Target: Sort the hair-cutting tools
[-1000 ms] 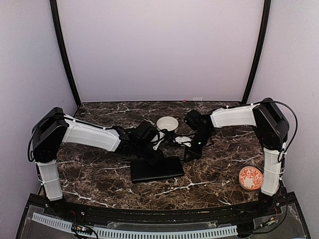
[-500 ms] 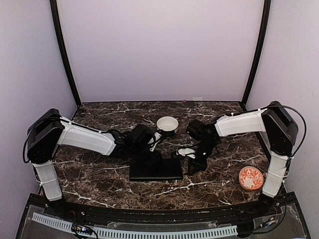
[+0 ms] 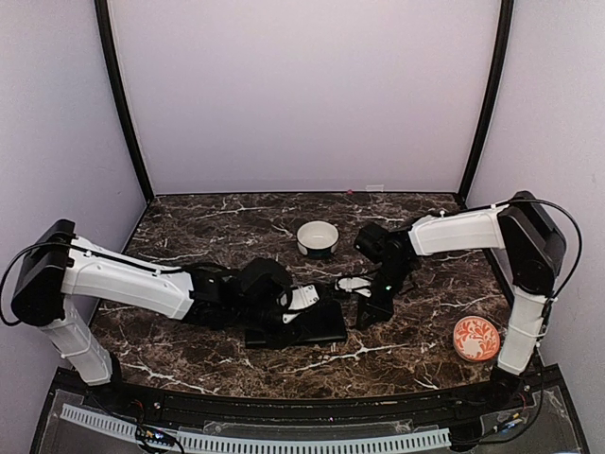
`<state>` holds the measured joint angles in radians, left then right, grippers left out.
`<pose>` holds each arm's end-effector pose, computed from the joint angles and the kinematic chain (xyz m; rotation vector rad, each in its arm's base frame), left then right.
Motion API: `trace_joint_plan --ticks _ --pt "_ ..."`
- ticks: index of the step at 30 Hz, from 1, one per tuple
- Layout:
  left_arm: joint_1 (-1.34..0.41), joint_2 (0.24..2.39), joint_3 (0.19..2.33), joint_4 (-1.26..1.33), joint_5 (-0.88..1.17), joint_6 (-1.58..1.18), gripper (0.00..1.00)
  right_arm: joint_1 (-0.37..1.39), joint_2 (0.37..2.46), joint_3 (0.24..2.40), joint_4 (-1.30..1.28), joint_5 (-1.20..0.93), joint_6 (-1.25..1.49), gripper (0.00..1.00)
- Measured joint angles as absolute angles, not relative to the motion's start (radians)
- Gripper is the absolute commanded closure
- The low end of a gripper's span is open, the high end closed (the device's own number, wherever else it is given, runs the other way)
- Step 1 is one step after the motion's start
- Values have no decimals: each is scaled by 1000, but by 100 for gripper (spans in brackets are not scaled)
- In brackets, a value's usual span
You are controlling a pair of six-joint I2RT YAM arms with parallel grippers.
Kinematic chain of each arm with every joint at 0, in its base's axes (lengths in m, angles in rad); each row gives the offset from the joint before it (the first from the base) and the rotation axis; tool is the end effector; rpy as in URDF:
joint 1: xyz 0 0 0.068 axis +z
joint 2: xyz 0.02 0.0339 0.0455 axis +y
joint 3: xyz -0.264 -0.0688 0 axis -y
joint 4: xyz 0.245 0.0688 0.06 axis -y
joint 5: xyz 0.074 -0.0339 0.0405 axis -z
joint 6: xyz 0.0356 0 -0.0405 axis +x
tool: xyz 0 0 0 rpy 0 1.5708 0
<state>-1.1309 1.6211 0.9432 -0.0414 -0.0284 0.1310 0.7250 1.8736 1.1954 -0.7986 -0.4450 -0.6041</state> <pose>0.1475 -0.3110 0.1980 1.3670 1.8967 -0.4791 0.2422 0.2350 0.1528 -1.8747 2.3412 0.6858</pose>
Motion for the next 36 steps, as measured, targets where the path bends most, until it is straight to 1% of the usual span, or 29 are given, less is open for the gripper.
trace_joint_plan --ticks 1,3,5,8,13,16,20,21,23,28,32,36 --pt "-1143 1648 956 -44 -36 147 49 724 1874 1199 -801 -445 -604 100" --pt "-1164 1702 975 -45 -54 179 42 724 1874 1201 -802 -445 -604 100" --pt "-1185 1752 991 -48 -78 207 40 724 1874 1201 -804 -445 -604 100" --pt "-1208 1822 1035 -61 -138 244 40 724 1874 1201 -805 -444 -604 100" --pt "-1220 1895 1106 -54 -276 271 45 724 1873 1195 -810 -455 -627 100" --pt "-1221 1911 1129 -66 -301 263 47 727 1869 1185 -825 -474 -668 100" --pt "-1222 1917 1139 -75 -303 258 48 727 1864 1180 -833 -484 -704 100" --pt "-1222 1917 1139 -76 -303 257 47 725 1864 1180 -832 -485 -706 99" --pt "-1222 1916 1139 -75 -304 258 45 717 1864 1180 -832 -496 -706 91" --pt "-1222 1888 1091 -23 -312 263 39 652 1864 1210 -897 -570 -710 79" --pt "-1222 1815 1042 -19 -344 270 36 588 1857 1260 -922 -601 -704 77" --pt "-1216 1720 1039 -16 -432 278 29 535 1807 1285 -939 -608 -697 77"
